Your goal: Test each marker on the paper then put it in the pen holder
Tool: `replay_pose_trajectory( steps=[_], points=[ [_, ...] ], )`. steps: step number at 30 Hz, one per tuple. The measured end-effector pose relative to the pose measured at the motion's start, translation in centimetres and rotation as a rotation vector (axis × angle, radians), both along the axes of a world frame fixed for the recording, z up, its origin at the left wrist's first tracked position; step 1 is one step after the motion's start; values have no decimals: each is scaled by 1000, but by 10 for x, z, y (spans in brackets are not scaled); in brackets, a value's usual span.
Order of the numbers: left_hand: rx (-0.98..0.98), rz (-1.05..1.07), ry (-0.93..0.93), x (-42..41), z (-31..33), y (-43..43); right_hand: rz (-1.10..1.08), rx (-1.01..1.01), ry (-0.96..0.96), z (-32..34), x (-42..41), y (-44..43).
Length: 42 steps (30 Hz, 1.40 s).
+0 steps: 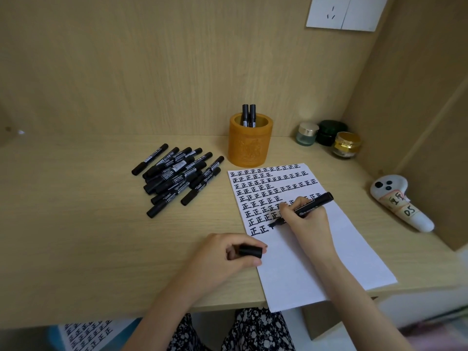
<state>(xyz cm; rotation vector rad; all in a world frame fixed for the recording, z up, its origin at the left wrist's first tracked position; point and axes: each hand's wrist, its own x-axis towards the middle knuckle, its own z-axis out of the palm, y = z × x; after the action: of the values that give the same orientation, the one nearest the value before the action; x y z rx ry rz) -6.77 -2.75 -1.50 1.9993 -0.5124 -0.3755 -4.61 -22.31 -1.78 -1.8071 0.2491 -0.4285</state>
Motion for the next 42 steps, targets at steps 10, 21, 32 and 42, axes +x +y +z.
replay_pose_trajectory(
  steps=[10, 21, 32, 42],
  points=[
    [-2, -2, 1, 0, -2, 1, 2, -7, 5, 1, 0, -1],
    [12, 1, 0, -1, 2, 0, 10, -18, 6, 1, -1, 0],
    [-8, 1, 2, 0, 0, 0, -16, -5, -30, 2, -1, -2],
    [-4, 6, -11, 1, -2, -1, -39, 79, -40, 1, 0, -4]
  ],
)
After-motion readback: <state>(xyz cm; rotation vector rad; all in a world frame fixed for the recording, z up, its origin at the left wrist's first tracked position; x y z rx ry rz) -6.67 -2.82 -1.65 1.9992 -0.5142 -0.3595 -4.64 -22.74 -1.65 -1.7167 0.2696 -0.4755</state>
